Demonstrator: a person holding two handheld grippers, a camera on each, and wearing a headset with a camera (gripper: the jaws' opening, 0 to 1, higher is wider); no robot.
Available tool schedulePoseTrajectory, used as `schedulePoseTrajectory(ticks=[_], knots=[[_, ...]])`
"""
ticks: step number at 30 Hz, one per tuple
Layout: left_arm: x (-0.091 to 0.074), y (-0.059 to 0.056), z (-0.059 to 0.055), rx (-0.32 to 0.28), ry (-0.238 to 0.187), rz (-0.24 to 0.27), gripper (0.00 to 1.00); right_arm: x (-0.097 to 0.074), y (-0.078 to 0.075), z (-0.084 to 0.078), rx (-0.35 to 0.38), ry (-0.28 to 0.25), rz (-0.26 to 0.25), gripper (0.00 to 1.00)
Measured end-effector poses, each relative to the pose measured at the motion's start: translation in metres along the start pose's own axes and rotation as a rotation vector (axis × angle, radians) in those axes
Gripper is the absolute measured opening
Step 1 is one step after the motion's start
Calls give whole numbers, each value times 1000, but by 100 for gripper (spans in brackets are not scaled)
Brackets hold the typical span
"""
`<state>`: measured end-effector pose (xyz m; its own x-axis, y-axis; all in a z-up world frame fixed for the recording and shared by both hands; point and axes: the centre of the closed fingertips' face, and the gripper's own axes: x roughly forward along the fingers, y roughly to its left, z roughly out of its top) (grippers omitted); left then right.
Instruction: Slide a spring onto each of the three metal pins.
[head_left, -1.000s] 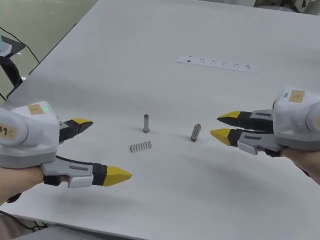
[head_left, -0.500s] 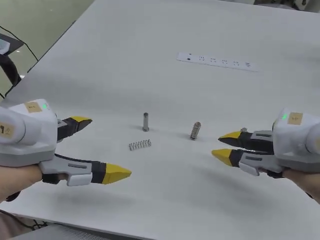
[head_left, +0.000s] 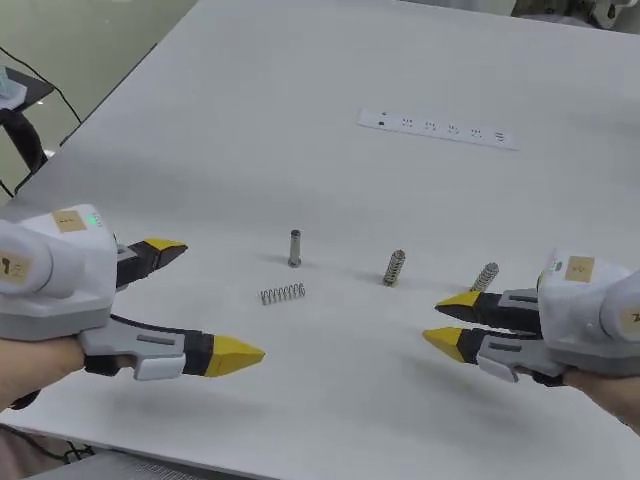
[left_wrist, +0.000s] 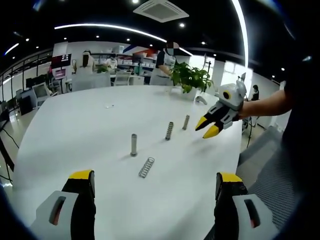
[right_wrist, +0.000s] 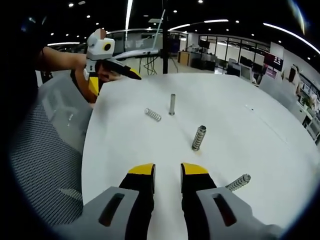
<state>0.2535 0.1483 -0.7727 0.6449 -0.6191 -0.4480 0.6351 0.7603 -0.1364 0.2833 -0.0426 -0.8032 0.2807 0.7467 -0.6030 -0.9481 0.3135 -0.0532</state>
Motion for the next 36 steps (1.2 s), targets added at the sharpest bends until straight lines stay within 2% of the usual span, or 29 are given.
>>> schedulePoseTrajectory(ticks=[4, 9, 17, 21, 26, 36], knots=[[-1, 1, -1, -1, 0, 0, 98, 8, 2, 10, -45, 8, 24, 18], [-2, 2, -2, -6, 2, -1, 98, 22, 2, 30, -92, -2, 55, 18], [-3, 4, -1, -4, 1, 0, 98, 45, 9, 64, -219, 0, 122, 18], [-3, 5, 0, -7, -1, 4, 98, 58, 13, 76, -277, 9, 155, 17], [-3, 5, -2, -7, 1, 3, 98, 76, 20, 86, -357, 31, 183, 17], [-6, 7, -4, -17, -1, 11, 98, 106, 35, 93, -408, 65, 237, 17]])
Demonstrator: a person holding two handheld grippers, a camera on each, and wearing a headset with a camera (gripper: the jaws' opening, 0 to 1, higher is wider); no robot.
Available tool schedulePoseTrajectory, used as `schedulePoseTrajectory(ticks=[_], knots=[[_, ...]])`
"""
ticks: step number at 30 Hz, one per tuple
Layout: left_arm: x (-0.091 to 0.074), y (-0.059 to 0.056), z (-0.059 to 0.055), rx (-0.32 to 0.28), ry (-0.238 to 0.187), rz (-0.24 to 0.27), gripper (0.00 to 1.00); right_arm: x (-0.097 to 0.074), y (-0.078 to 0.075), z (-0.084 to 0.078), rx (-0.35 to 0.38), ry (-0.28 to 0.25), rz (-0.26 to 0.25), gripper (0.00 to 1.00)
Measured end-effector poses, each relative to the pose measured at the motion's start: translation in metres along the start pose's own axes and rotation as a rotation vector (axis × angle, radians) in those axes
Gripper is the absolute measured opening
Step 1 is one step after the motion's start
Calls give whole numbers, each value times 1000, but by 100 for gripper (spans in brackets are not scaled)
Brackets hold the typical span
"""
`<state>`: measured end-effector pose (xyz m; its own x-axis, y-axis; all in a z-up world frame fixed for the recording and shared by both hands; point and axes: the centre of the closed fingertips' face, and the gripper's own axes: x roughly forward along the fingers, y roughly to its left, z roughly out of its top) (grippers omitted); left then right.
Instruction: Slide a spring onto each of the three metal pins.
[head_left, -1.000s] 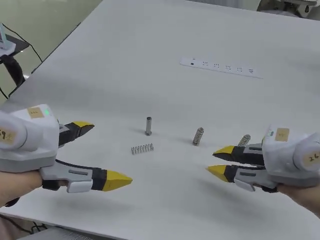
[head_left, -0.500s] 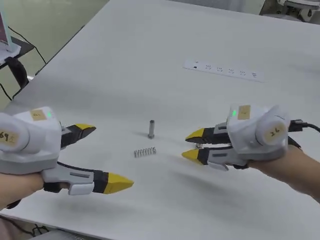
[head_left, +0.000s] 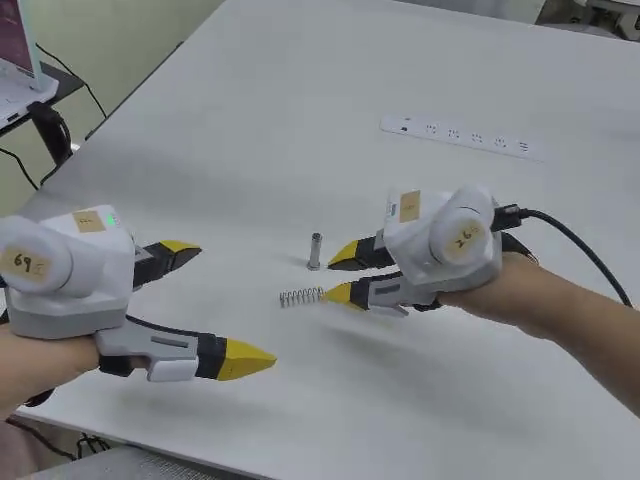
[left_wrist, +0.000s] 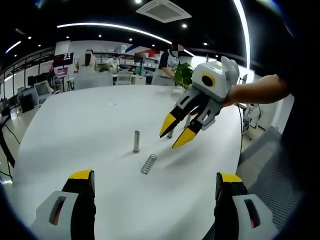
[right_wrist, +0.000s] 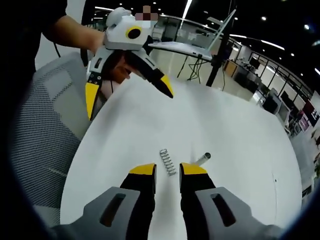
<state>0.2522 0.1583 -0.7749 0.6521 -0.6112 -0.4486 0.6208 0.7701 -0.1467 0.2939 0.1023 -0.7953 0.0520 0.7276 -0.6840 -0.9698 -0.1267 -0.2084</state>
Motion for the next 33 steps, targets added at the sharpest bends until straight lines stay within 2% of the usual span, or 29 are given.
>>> schedulePoseTrajectory(ticks=[8, 16, 20, 23, 29, 33], knots=[[1, -1, -1, -1, 2, -2, 98, 23, 4, -9, -6, 53, 40, 17], [0, -3, -2, 0, 5, -4, 98, 42, -2, -21, 20, 95, 56, 17], [-1, -2, -4, -1, 7, -2, 98, 49, -7, -29, 44, 112, 43, 16], [-2, -2, -5, -4, 10, 0, 98, 51, -8, -30, 84, 102, 47, 15], [-3, -1, -7, -8, 11, 1, 98, 54, -6, -34, 99, 113, 54, 12], [-4, 0, -8, -12, 10, 3, 98, 55, -1, -36, 84, 119, 67, 10]])
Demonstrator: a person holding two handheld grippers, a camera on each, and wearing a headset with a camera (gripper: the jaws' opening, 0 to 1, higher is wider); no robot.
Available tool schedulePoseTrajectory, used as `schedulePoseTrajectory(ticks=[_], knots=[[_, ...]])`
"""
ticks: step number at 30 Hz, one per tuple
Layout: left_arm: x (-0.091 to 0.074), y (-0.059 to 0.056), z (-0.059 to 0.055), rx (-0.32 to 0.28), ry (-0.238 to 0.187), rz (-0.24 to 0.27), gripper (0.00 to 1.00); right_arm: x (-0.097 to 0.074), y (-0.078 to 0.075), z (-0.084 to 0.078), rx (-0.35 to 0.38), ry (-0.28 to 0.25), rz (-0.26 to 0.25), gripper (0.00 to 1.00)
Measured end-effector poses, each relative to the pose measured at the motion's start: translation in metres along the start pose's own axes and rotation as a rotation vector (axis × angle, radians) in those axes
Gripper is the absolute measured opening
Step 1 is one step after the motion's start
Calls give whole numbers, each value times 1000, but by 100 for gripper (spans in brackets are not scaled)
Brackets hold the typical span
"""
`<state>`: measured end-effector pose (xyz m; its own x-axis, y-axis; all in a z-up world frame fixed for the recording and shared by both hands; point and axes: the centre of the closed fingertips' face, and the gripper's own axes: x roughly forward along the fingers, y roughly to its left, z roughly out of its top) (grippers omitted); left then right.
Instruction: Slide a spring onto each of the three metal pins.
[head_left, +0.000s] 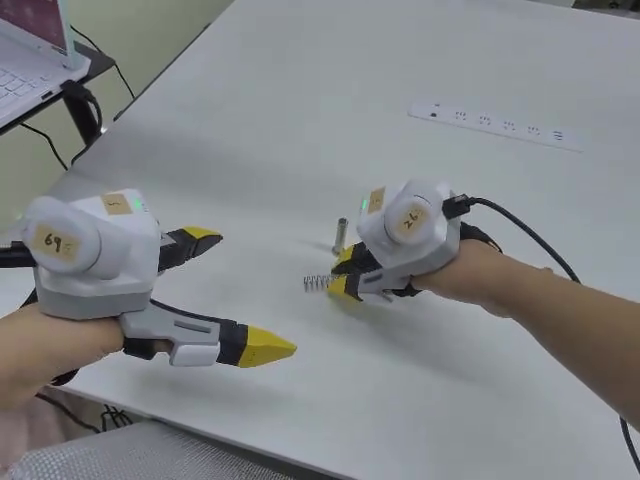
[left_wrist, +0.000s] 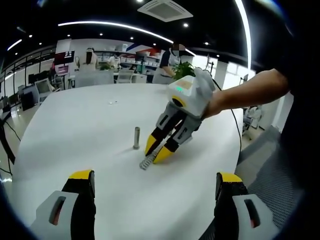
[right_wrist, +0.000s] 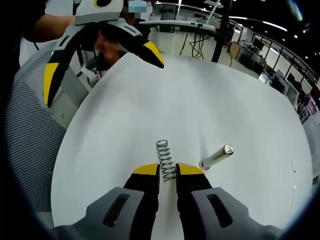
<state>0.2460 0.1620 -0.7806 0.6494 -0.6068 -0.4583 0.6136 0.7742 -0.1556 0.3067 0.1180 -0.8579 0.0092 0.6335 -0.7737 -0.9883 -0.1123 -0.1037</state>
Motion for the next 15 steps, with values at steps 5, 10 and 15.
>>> schedulePoseTrajectory(ticks=[5, 10, 15], knots=[[0, -1, -1, 0, 4, -3, 98, 1, 3, 3, -26, -4, 5, 9], [2, -4, 0, 3, 3, -7, 98, -3, 6, 6, -26, -17, 6, 8], [4, -5, 4, 10, 5, -10, 98, -16, 11, 14, -39, -38, 5, 8]])
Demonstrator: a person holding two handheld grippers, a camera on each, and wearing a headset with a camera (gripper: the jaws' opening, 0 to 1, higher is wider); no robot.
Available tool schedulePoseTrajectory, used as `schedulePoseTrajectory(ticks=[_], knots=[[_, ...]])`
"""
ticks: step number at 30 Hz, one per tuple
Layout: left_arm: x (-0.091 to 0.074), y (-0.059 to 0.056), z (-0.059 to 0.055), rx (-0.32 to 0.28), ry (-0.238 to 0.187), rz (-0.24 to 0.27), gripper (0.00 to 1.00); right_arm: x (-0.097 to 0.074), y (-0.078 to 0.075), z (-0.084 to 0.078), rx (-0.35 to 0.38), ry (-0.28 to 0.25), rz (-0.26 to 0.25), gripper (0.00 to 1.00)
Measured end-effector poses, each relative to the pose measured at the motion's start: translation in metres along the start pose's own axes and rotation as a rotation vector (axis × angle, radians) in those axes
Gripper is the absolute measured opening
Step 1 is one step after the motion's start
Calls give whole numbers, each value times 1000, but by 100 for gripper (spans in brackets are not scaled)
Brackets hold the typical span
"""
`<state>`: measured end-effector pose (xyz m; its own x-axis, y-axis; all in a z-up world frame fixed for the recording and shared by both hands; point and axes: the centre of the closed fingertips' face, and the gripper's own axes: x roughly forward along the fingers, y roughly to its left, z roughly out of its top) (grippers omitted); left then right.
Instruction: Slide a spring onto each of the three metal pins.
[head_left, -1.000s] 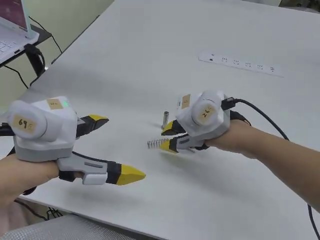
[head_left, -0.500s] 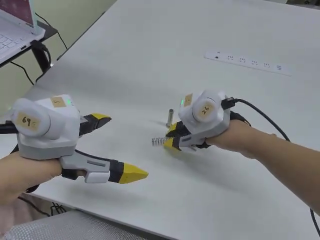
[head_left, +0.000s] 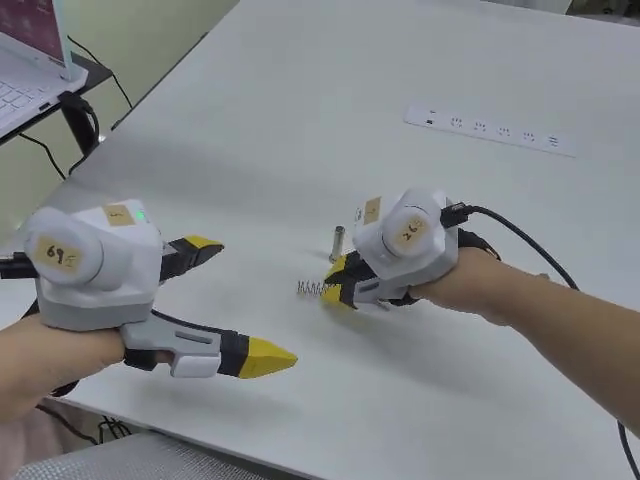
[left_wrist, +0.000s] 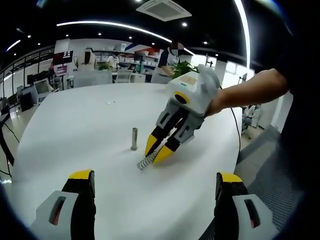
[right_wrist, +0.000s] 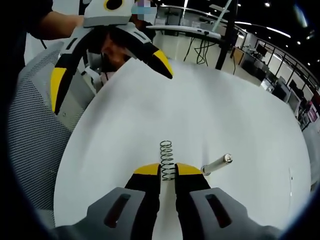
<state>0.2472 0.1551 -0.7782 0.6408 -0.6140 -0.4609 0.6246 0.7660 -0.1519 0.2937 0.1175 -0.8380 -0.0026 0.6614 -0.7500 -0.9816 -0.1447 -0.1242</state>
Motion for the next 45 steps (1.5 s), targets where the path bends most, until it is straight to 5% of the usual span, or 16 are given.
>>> schedulePoseTrajectory(ticks=[10, 26, 38, 45], knots=[[9, -9, 8, 26, 6, -27, 98, -27, 2, 2, 15, -28, -17, 8], [25, -30, 20, 68, 14, -97, 96, -77, 20, -20, 81, -58, -62, 8], [44, -52, 21, 105, 28, -173, 86, -95, 31, -29, 91, -60, -78, 8], [52, -54, 27, 119, 15, -180, 81, -98, 35, -33, 94, -59, -82, 8]])
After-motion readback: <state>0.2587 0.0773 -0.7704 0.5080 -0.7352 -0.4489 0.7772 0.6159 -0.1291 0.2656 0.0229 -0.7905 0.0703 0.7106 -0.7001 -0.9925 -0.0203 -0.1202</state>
